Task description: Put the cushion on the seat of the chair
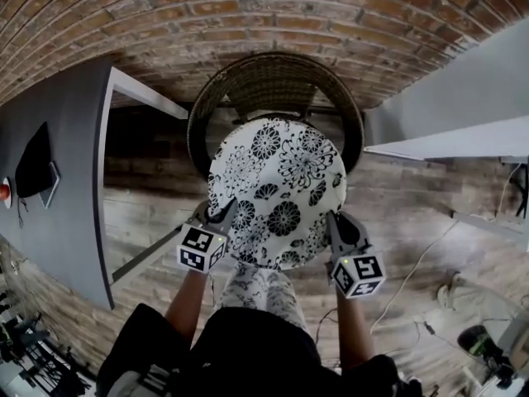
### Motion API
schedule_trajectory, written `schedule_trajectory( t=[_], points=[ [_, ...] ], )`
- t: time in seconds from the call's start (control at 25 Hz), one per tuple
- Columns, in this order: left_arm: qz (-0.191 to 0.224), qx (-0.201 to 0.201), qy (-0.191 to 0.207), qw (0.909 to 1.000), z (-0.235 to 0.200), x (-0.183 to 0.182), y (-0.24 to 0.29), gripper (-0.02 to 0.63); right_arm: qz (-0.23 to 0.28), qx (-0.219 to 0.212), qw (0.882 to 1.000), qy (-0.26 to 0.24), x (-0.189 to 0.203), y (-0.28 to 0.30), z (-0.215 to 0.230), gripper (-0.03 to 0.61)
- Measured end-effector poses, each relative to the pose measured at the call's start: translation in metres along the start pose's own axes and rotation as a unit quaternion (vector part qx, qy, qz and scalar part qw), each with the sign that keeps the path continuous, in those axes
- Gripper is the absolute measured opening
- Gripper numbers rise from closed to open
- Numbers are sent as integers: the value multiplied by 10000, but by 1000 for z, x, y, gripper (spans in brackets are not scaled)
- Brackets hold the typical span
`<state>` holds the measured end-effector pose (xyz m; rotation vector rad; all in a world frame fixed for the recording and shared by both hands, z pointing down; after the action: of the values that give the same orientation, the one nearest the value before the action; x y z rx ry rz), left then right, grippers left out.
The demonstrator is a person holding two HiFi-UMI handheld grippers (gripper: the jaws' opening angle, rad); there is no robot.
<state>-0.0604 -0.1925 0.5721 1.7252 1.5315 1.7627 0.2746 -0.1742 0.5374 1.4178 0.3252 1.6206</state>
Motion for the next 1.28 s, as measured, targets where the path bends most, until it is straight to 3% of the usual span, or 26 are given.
schedule_trajectory(
  t=[0.48, 1.28],
  points=[
    [-305, 76, -184, 9993, -24, 18, 48, 12, -288, -33, 9995, -122, 10, 54, 9, 18],
    [-661, 199, -346, 9970, -56, 29, 110, 12, -789, 347, 9962, -138, 25, 119, 40, 20]
  ],
)
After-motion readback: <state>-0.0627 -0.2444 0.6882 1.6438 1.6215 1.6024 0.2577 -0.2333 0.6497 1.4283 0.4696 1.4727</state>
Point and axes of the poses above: the fingertips, and each gripper's own axes: y forward along the fingers, z to its right, x out of its underside, the point moved 10 cm from there along -y, backward along the fingers, and after that the axes turned 12 degrees about -z, right-handed, at the moved point
